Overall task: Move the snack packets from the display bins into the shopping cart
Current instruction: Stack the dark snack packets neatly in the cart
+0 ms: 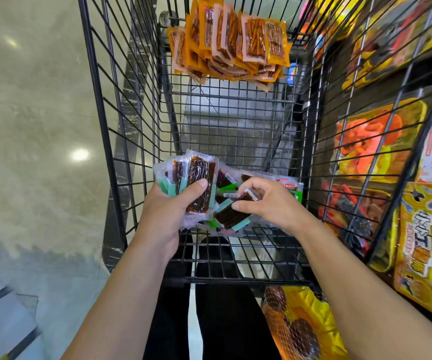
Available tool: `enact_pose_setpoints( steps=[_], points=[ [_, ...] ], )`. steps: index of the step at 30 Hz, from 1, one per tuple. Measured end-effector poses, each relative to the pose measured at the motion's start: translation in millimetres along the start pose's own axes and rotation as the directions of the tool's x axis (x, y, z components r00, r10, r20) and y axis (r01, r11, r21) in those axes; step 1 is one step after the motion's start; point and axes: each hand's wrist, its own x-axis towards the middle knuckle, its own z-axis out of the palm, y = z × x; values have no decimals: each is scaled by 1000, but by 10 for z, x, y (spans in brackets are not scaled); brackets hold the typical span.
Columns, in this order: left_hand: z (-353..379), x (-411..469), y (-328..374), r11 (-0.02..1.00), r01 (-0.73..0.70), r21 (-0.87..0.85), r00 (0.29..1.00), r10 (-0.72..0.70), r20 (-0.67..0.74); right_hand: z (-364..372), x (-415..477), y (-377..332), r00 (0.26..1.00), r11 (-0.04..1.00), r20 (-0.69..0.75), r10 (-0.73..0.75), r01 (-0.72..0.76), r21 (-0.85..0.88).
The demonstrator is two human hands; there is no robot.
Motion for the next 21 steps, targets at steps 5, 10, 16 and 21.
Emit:
enact_pose_setpoints(
  steps=[5, 10, 16, 21],
  points=[
    [5, -139, 117, 999, -31, -22, 999, 31, 34, -70, -248, -143, 993, 989, -114, 5, 12, 145],
    [40, -468, 458, 996, -84, -31, 990, 87, 108, -241, -755, -442, 967, 954, -253, -39, 111, 279],
    [107, -1042, 973, 987, -159, -7, 951, 155, 268, -328, -1675, -948, 886, 882, -448, -119, 302, 362],
    [235, -1755, 1504, 971, -221, 91, 888, 163, 430, -140, -2746, -1458, 731, 836, -664, -156, 456, 305]
  ],
)
